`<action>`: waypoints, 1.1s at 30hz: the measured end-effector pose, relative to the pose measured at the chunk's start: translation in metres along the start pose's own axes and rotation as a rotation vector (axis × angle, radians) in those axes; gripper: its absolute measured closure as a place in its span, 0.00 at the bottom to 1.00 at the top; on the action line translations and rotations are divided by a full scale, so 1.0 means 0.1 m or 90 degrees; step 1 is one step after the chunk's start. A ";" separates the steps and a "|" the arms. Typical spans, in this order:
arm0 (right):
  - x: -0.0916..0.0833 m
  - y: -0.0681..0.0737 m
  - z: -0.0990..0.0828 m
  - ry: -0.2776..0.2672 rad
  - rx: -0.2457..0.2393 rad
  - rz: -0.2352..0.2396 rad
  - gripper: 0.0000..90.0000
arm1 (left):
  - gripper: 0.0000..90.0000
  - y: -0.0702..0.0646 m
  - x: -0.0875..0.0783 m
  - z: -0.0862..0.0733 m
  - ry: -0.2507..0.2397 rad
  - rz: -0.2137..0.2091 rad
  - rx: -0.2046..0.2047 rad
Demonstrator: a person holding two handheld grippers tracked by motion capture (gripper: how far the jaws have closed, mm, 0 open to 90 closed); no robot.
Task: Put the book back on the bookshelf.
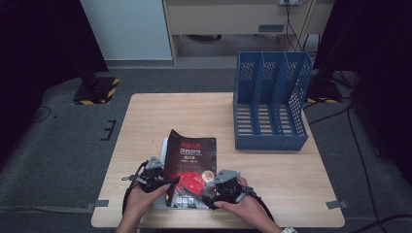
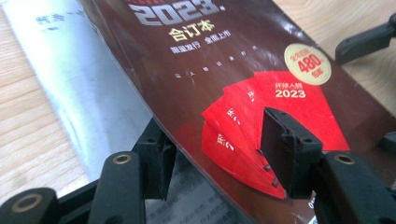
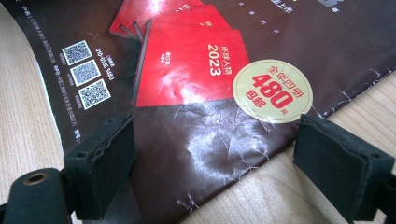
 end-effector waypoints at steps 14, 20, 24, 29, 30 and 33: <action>0.00 0.00 0.00 0.000 0.000 0.000 0.15 | 0.48 0.09 -0.01 0.10 -0.026 -0.004 -0.017; 0.00 0.00 0.00 0.000 0.000 0.000 0.15 | 0.51 0.06 0.04 0.04 0.007 -0.002 0.002; 0.00 0.00 0.00 0.000 0.000 0.000 0.15 | 0.63 0.07 0.05 -0.02 0.029 0.001 0.002; 0.00 0.00 0.00 0.000 -0.001 0.000 0.15 | 0.77 0.08 0.04 -0.05 0.035 0.005 -0.006; 0.00 0.00 0.00 0.000 0.001 -0.001 0.15 | 0.80 0.09 0.04 -0.05 0.035 0.006 -0.010; 0.00 0.00 0.00 0.000 0.002 0.000 0.15 | 0.86 0.08 0.04 -0.05 0.037 0.002 -0.013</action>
Point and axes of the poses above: each handheld gripper's, and its own axes: x roughly forward along the jaws, z roughly out of its top, y roughly to its left, the point moved 8 cm from there along x, roughly forward along the jaws, and after that the axes turned 1 degree about -y, right-handed, at the moved point
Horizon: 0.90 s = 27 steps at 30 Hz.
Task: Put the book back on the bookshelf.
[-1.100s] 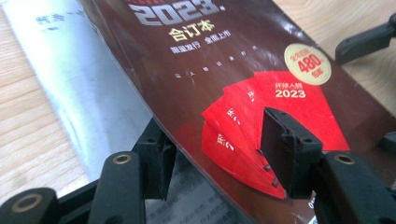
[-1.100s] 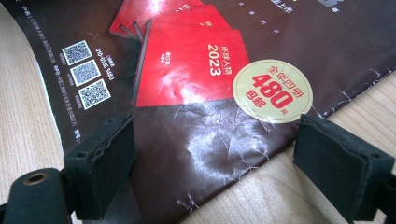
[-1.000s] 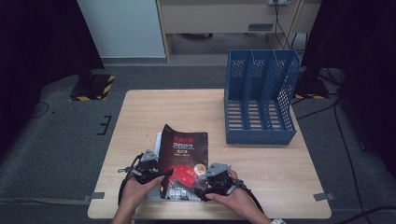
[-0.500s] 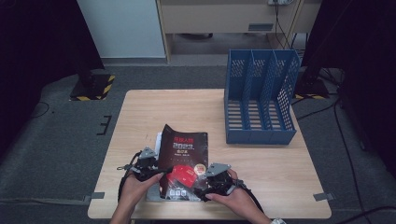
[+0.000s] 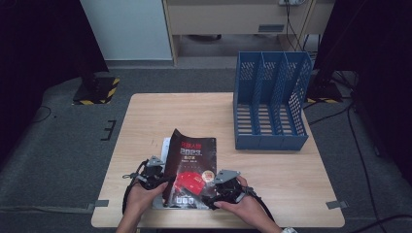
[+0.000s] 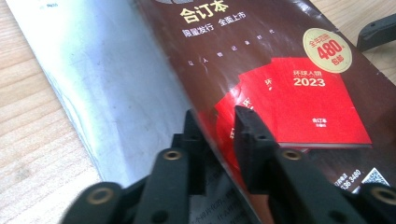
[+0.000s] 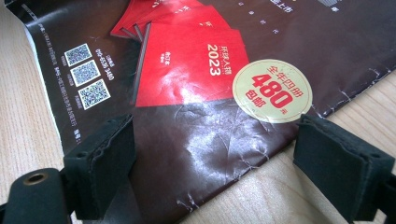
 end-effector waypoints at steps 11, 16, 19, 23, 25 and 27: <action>-0.01 -0.01 0.00 0.000 0.003 0.005 0.14 | 1.00 -0.06 -0.11 0.07 -0.039 -0.025 -0.010; -0.02 -0.02 -0.01 0.000 0.014 0.017 0.11 | 1.00 -0.09 -0.21 0.14 -0.077 -0.043 -0.013; -0.02 -0.03 0.00 0.000 0.022 0.025 0.09 | 1.00 -0.11 -0.26 0.16 -0.094 -0.053 -0.013; -0.03 -0.03 0.00 0.002 0.038 0.043 0.08 | 1.00 -0.13 -0.33 0.22 -0.126 -0.071 -0.016; -0.03 -0.03 0.01 0.004 0.040 0.047 0.08 | 1.00 -0.14 -0.35 0.23 -0.132 -0.075 -0.014; -0.03 -0.03 0.02 0.007 0.041 0.051 0.07 | 1.00 -0.15 -0.38 0.26 -0.149 -0.089 -0.023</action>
Point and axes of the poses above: each handheld gripper's, and its own axes: x roughly forward along the jaws, z roughly out of its top, y roughly to its left, the point moved 8 cm from there along x, roughly forward along the jaws, and after that the axes turned 1 degree about -y, right-handed, at the moved point
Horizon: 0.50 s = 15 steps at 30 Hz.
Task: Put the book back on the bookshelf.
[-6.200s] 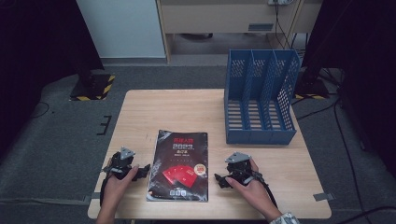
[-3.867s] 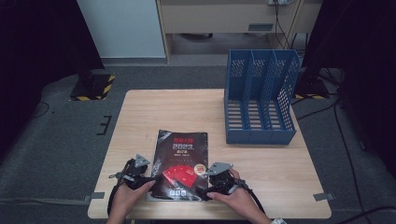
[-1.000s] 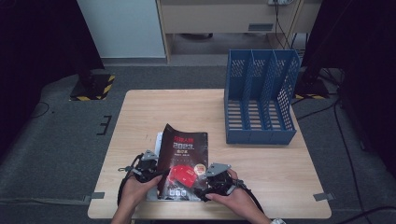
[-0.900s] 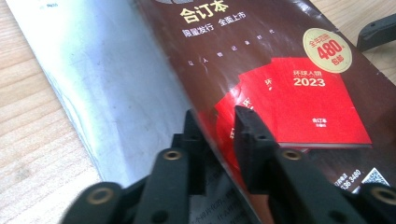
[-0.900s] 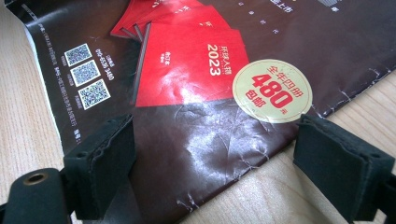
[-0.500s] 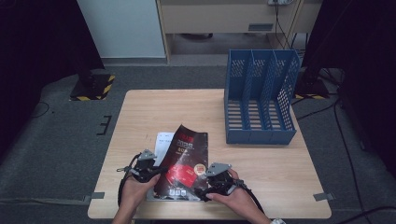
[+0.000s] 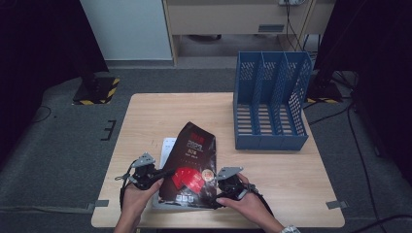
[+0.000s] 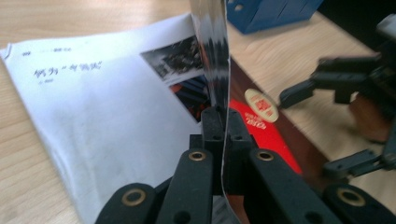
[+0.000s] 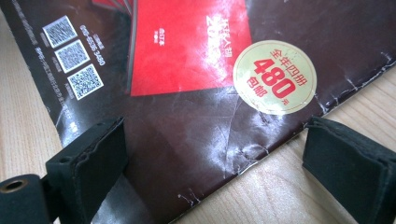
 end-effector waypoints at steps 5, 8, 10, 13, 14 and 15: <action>-0.01 -0.04 0.04 0.011 0.014 0.013 0.07 | 1.00 0.02 -0.07 0.06 -0.035 -0.022 -0.022; -0.02 -0.06 0.08 0.010 0.020 0.019 0.07 | 1.00 0.03 -0.11 0.09 -0.055 -0.030 -0.032; -0.02 -0.06 0.14 0.012 0.025 0.030 0.07 | 1.00 0.05 -0.16 0.12 -0.079 -0.042 -0.047; 0.00 -0.04 0.18 0.016 0.025 0.040 0.07 | 1.00 0.05 -0.20 0.16 -0.103 -0.059 -0.058; 0.01 -0.03 0.19 0.016 0.022 0.046 0.07 | 1.00 0.05 -0.21 0.16 -0.104 -0.061 -0.057; 0.02 -0.03 0.20 0.017 0.021 0.048 0.07 | 1.00 0.05 -0.21 0.16 -0.102 -0.058 -0.057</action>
Point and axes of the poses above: each handheld gripper's, and its own axes: x roughly forward along the jaws, z roughly out of its top, y roughly to its left, the point moved 8 cm from there along x, roughly forward along the jaws, and after that the axes turned 1 degree about -y, right-handed, at the moved point
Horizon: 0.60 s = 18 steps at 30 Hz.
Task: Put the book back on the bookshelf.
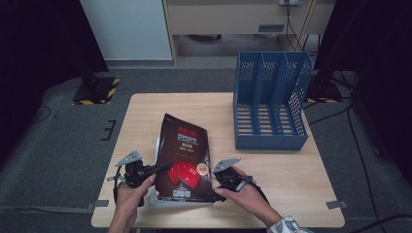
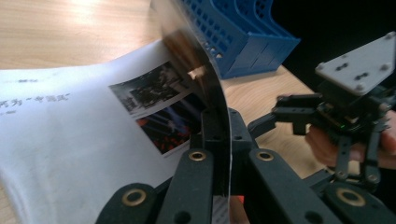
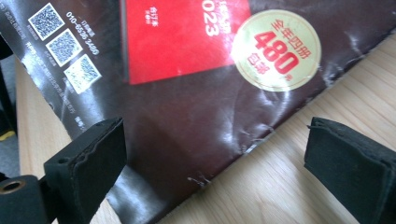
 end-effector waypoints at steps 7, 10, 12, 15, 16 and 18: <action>0.09 0.02 0.03 0.021 0.007 0.010 0.06 | 1.00 0.02 -0.02 -0.01 -0.006 -0.012 -0.021; 0.12 0.02 0.00 0.034 0.009 0.010 0.06 | 1.00 0.04 -0.03 -0.01 -0.020 -0.022 -0.039; 0.14 0.02 0.00 0.035 0.007 0.013 0.06 | 1.00 0.04 -0.04 -0.01 -0.025 -0.031 -0.044; 0.16 0.05 0.02 0.032 0.016 0.025 0.06 | 1.00 0.02 -0.04 0.00 -0.030 -0.038 -0.045; 0.17 0.06 0.02 0.034 0.014 0.026 0.06 | 1.00 0.03 -0.04 0.00 -0.030 -0.036 -0.047; 0.18 0.06 0.03 0.036 0.013 0.025 0.06 | 1.00 0.06 -0.04 -0.01 -0.022 -0.022 -0.043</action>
Point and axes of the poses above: each handheld gripper's, and its own axes: x roughly forward along the jaws, z roughly out of its top, y roughly to its left, the point moved 8 cm from there along x, roughly forward along the jaws, and after that the axes turned 1 degree about -y, right-handed, at the moved point
